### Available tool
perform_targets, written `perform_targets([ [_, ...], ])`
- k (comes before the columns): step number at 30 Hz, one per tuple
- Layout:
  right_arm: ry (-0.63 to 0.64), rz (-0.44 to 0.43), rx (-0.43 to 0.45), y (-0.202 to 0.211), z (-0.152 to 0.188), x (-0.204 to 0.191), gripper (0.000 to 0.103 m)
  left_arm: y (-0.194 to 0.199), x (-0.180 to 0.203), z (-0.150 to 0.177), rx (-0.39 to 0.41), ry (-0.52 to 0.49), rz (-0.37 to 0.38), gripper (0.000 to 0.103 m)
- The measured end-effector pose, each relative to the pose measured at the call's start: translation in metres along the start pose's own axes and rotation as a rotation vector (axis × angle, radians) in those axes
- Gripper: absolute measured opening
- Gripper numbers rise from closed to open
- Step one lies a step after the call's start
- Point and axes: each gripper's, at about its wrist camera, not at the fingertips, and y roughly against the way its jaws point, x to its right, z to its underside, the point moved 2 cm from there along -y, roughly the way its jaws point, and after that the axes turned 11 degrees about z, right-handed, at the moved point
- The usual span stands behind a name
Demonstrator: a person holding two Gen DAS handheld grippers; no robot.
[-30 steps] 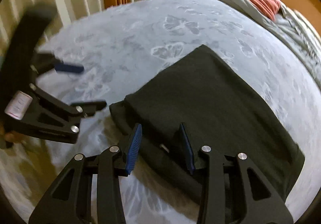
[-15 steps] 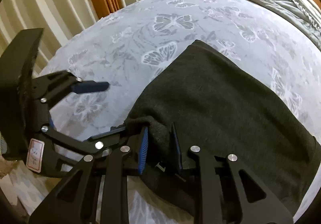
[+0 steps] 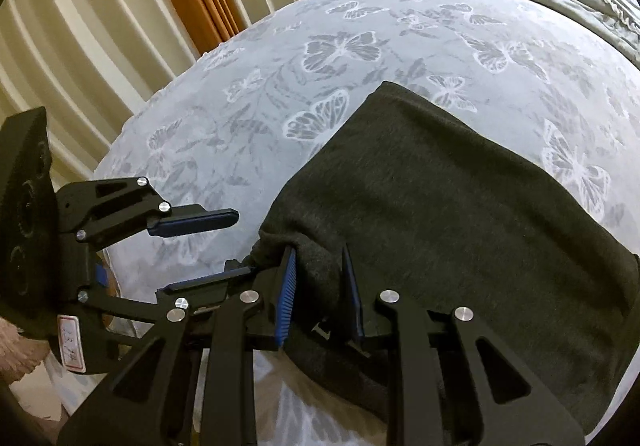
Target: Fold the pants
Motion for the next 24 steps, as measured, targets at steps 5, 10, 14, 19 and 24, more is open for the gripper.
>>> perform_targets([
  [5, -0.015, -0.013, -0.001, -0.003, -0.003, 0.001, 0.022, -0.014, 0.001, -0.001, -0.017, -0.016, -0.001, 0.028],
  [10, -0.030, -0.043, 0.024, 0.007, -0.007, 0.008, 0.022, -0.021, -0.005, -0.008, -0.015, 0.024, 0.038, 0.002],
  [14, -0.051, -0.052, 0.105, 0.042, -0.007, 0.032, 0.031, 0.023, -0.017, -0.005, 0.062, 0.145, 0.109, 0.002],
  [19, -0.134, 0.031, 0.124, 0.051, -0.020, 0.075, 0.042, 0.004, -0.009, 0.031, -0.084, 0.177, 0.102, 0.002],
  [24, -0.127, 0.051, 0.067, 0.017, -0.060, 0.079, 0.043, 0.008, -0.012, 0.030, -0.084, 0.223, 0.110, 0.001],
])
